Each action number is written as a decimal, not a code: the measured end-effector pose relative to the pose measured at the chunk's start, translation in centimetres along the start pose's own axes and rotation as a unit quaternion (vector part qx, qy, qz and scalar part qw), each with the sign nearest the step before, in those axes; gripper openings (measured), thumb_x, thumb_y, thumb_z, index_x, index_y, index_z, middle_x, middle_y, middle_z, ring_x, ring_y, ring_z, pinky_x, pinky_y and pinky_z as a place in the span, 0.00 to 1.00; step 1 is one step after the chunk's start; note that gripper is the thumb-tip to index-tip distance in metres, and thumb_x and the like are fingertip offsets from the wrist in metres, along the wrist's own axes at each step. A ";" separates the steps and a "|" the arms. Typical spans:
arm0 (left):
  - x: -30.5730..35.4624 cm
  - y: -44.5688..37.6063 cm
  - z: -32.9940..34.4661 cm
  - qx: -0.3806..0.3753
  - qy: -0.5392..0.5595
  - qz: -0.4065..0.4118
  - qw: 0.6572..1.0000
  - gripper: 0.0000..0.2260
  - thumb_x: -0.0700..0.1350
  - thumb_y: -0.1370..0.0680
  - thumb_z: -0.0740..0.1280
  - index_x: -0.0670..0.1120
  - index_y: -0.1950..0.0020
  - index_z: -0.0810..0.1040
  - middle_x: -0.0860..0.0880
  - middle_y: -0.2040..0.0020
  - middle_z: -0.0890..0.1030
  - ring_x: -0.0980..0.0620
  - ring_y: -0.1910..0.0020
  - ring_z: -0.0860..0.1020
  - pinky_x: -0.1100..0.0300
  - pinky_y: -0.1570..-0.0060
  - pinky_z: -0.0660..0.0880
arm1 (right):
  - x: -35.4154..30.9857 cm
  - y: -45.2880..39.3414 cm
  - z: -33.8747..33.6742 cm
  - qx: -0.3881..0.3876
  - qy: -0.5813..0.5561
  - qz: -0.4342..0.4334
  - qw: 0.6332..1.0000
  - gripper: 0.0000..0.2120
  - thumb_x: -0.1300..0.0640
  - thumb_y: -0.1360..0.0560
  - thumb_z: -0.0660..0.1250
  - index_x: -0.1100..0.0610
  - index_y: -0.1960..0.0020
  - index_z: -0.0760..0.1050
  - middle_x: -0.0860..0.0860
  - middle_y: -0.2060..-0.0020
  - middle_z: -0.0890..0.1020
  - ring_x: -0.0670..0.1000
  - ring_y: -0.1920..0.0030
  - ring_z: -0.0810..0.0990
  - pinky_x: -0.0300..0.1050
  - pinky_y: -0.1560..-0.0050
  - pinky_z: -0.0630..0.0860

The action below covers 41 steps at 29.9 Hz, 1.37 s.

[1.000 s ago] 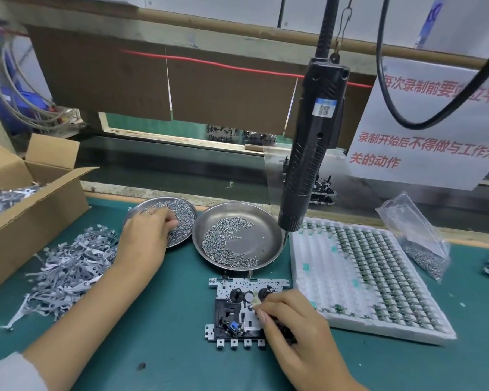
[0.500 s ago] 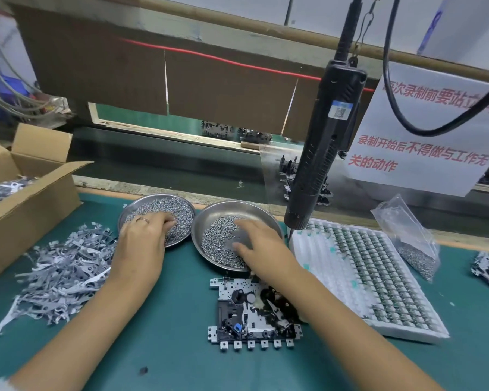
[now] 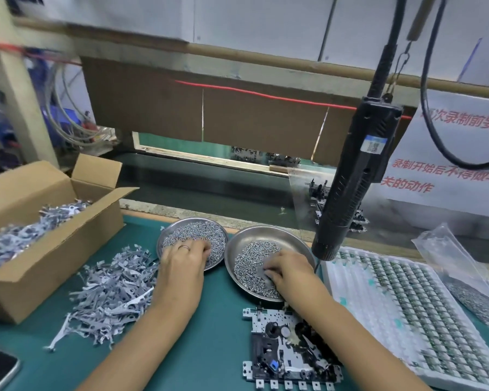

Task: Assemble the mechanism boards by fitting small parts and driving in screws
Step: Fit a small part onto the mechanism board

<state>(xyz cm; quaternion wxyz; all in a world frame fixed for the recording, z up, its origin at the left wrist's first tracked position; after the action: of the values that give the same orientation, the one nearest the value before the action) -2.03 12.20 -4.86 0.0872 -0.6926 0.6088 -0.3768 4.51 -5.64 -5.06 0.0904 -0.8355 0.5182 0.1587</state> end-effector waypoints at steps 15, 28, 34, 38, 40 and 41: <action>1.4 0.2 0.2 -0.017 0.082 0.009 0.996 0.04 0.36 0.24 0.68 0.39 0.50 0.80 0.43 0.57 0.82 0.43 0.58 0.78 0.50 0.54 0.74 | 0.5 0.5 -1.2 0.069 -0.045 0.033 0.996 0.10 0.59 0.20 0.60 0.56 0.42 0.78 0.52 0.49 0.81 0.51 0.49 0.79 0.43 0.47 0.74; 5.6 1.8 -0.8 -0.027 0.415 -0.064 0.907 0.07 0.38 0.27 0.71 0.51 0.57 0.82 0.53 0.57 0.80 0.60 0.56 0.77 0.70 0.54 0.71 | -1.4 4.8 -0.2 -0.023 -0.773 0.116 0.624 0.08 0.73 0.27 0.65 0.71 0.49 0.78 0.64 0.54 0.83 0.54 0.54 0.85 0.36 0.59 0.80; 6.8 2.6 -0.3 -0.086 0.475 -0.084 0.872 0.09 0.35 0.30 0.73 0.49 0.59 0.85 0.49 0.57 0.80 0.60 0.56 0.79 0.69 0.53 0.72 | -1.5 6.5 0.1 -0.034 -0.772 0.071 0.630 0.12 0.70 0.26 0.64 0.68 0.44 0.79 0.61 0.47 0.82 0.53 0.43 0.81 0.36 0.50 0.78; 7.3 2.9 -0.3 -0.089 0.488 -0.087 0.864 0.08 0.37 0.31 0.74 0.50 0.59 0.86 0.52 0.59 0.80 0.57 0.55 0.79 0.68 0.52 0.73 | -1.0 7.0 0.2 -0.015 -0.764 0.068 0.641 0.13 0.68 0.30 0.66 0.68 0.46 0.79 0.62 0.48 0.82 0.53 0.46 0.82 0.36 0.51 0.78; 7.4 3.1 -0.4 -0.084 0.489 -0.082 0.864 0.08 0.38 0.31 0.74 0.51 0.59 0.86 0.53 0.59 0.81 0.56 0.55 0.79 0.68 0.52 0.73 | -0.9 7.2 0.1 -0.008 -0.763 0.066 0.642 0.13 0.67 0.32 0.67 0.68 0.48 0.81 0.63 0.50 0.83 0.50 0.53 0.83 0.34 0.54 0.78; 7.5 3.1 -0.5 -0.082 0.487 -0.078 0.866 0.08 0.39 0.31 0.74 0.52 0.59 0.86 0.54 0.59 0.80 0.56 0.56 0.79 0.67 0.52 0.73 | -0.8 7.4 0.1 -0.006 -0.763 0.066 0.643 0.13 0.66 0.32 0.68 0.68 0.49 0.81 0.62 0.51 0.83 0.48 0.55 0.83 0.34 0.55 0.78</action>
<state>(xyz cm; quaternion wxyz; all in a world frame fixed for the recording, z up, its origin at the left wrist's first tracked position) -4.97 4.76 -3.22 -0.3072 -0.4708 0.5465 -0.6207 -2.45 -8.25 -4.77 0.4380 -0.3825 0.3186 0.7486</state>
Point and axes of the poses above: each hand's wrist, its own y-axis away from the middle knuckle, its own z-axis out of the palm, x = y × z, the point moved 5 cm from there along -y, towards the middle knuckle
